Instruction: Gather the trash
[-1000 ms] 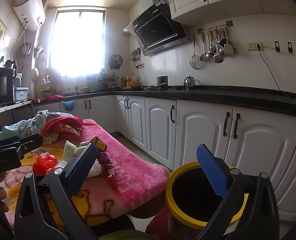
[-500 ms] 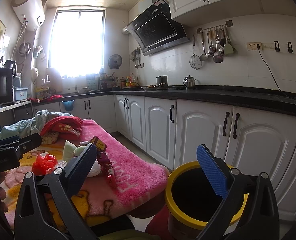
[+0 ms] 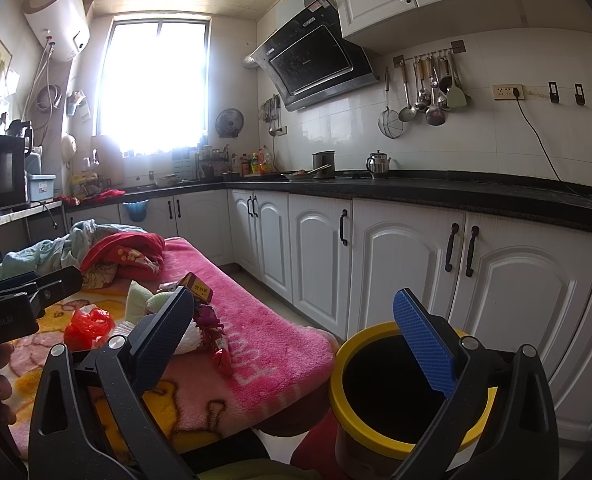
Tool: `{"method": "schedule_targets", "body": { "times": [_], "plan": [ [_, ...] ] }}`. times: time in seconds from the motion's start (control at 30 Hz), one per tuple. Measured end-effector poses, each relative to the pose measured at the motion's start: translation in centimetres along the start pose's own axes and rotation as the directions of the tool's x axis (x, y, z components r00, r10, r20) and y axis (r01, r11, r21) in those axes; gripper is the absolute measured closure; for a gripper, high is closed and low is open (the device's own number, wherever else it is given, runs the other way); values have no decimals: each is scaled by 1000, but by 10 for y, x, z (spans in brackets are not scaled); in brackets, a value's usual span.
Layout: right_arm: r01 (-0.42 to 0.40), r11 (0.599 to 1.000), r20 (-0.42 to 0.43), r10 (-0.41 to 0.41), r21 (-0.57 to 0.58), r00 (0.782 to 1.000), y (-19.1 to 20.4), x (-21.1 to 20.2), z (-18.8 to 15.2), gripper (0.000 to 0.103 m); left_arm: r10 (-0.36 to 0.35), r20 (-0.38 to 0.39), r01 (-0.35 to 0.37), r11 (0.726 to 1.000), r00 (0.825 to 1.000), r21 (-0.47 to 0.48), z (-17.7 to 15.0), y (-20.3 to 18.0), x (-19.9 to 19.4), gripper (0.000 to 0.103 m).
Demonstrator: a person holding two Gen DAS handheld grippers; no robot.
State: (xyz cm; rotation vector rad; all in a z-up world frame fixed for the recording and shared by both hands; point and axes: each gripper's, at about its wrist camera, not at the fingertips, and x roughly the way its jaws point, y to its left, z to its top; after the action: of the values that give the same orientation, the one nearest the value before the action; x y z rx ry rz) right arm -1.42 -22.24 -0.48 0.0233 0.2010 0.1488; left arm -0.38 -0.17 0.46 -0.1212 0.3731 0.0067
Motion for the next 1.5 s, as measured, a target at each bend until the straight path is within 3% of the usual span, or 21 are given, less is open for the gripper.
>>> {"method": "schedule_targets", "body": {
  "times": [0.5, 0.8, 1.17, 1.5],
  "plan": [
    [-12, 1000, 2, 12, -6, 1000, -1, 3, -1, 6, -8, -10, 7, 1000, 1000, -14, 0, 2, 2, 11],
    [-106, 993, -1, 106, -44, 994, 11, 6, 5, 6, -4, -5, 4, 999, 1000, -52, 0, 17, 2, 11],
    [-254, 965, -42, 252, -66, 967, 38, 26, 18, 6, 26, 10, -25, 994, 1000, -105, 7, 51, 1, 11],
    [-361, 928, -155, 345, -95, 926, 72, 66, 18, 6, 92, -26, -95, 984, 995, -151, 7, 92, 6, 11]
  ]
}}
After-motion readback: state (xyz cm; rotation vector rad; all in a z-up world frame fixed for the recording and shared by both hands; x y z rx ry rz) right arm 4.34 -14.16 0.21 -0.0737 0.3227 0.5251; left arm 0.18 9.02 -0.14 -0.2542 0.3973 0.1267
